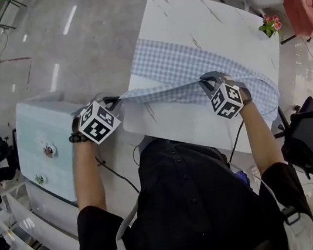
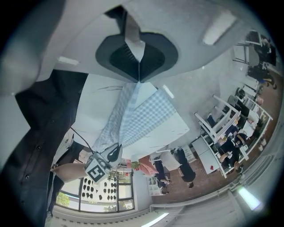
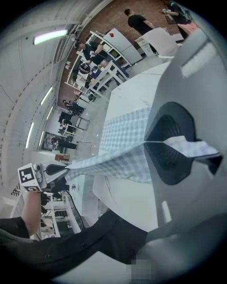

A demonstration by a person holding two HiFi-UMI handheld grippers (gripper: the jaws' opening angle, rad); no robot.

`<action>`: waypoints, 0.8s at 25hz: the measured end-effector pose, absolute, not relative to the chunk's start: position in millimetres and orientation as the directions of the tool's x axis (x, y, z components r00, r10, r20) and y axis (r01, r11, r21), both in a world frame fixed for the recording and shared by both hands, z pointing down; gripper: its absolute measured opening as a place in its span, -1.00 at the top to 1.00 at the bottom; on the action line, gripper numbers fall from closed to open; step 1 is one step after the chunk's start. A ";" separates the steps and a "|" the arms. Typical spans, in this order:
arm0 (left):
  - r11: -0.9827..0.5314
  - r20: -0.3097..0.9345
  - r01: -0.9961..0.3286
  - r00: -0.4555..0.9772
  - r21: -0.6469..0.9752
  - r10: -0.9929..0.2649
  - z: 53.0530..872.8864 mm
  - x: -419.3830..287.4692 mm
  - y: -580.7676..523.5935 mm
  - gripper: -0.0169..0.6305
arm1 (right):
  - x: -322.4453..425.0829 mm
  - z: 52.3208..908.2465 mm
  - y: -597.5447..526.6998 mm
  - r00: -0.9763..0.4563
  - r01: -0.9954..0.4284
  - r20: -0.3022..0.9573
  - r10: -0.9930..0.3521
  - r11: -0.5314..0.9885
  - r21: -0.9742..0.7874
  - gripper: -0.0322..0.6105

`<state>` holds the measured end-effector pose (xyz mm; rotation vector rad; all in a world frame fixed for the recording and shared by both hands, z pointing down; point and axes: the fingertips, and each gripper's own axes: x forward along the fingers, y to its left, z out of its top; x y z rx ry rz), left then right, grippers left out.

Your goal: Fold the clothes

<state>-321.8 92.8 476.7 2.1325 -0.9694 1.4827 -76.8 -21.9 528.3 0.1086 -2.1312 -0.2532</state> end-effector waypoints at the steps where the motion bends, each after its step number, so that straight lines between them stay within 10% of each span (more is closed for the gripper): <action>1: -0.707 0.922 -0.701 0.207 -0.093 -0.327 476.5 -326.0 84.6 0.91 | -77.5 525.5 -24.8 -0.541 0.008 0.820 -0.187 0.974 0.228 0.86; 20: -0.912 0.884 -0.404 0.449 0.074 -0.127 520.2 -392.7 -64.2 0.90 | -115.2 521.9 -92.9 -0.346 -0.317 0.864 -0.366 0.912 0.260 0.86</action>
